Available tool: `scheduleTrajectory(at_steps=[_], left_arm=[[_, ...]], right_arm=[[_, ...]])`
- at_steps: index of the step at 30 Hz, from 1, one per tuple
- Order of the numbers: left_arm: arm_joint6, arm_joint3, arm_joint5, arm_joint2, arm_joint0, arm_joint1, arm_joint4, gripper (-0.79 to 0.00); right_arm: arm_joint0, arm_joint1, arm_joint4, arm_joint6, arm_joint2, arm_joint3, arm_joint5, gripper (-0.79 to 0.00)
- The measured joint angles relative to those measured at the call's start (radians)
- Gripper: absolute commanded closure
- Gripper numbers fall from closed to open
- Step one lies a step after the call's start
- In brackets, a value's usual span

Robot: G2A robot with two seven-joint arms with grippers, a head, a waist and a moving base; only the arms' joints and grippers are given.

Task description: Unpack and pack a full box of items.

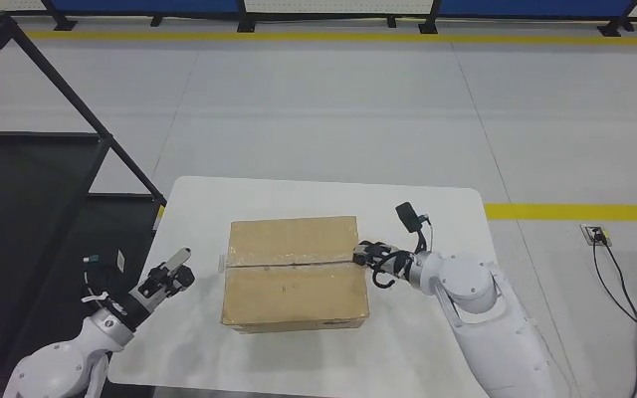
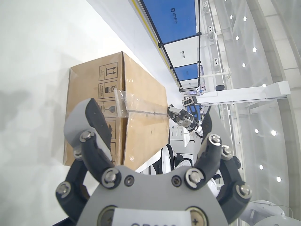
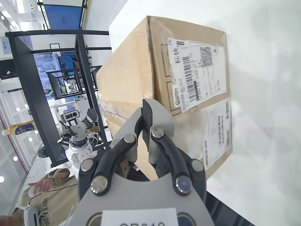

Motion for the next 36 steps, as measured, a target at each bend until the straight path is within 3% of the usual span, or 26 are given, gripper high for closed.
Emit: scheduleTrajectory(at_steps=[6, 17, 18, 19, 20, 25, 31, 36], left_arm=[[0.019, 0.032, 0.049, 0.028, -0.050, 0.000, 0.006, -0.785], [0.112, 0.099, 0.127, 0.171, -0.162, -0.011, 0.091, -0.785], [0.112, 0.102, 0.127, 0.175, -0.164, -0.012, 0.087, -0.699], [0.114, 0.102, 0.124, 0.175, -0.165, -0.013, 0.078, -0.256], [0.119, 0.101, 0.110, 0.171, -0.161, -0.014, 0.059, 0.000], [0.086, 0.127, 0.053, 0.125, -0.138, -0.019, -0.128, 0.000], [-0.106, 0.212, 0.026, 0.083, -0.157, -0.021, -0.433, 0.000], [-0.088, 0.246, 0.044, 0.122, -0.192, -0.022, -0.398, 0.000]], right_arm=[[-0.042, 0.015, 0.019, 0.026, 0.047, -0.022, -0.015, 0.000], [-0.079, 0.031, 0.041, 0.006, 0.081, -0.001, -0.014, 0.000], [-0.079, 0.032, 0.043, 0.007, 0.083, 0.001, -0.013, 0.000], [-0.079, 0.033, 0.045, 0.007, 0.085, 0.003, -0.012, 0.000], [-0.079, 0.035, 0.048, 0.007, 0.087, 0.005, -0.012, 0.000], [-0.075, 0.039, 0.060, 0.015, 0.088, 0.013, -0.015, 0.000], [-0.055, 0.044, 0.062, 0.030, 0.072, 0.034, -0.020, 0.000], [-0.041, 0.048, 0.069, 0.034, 0.063, 0.052, -0.028, 0.000]])
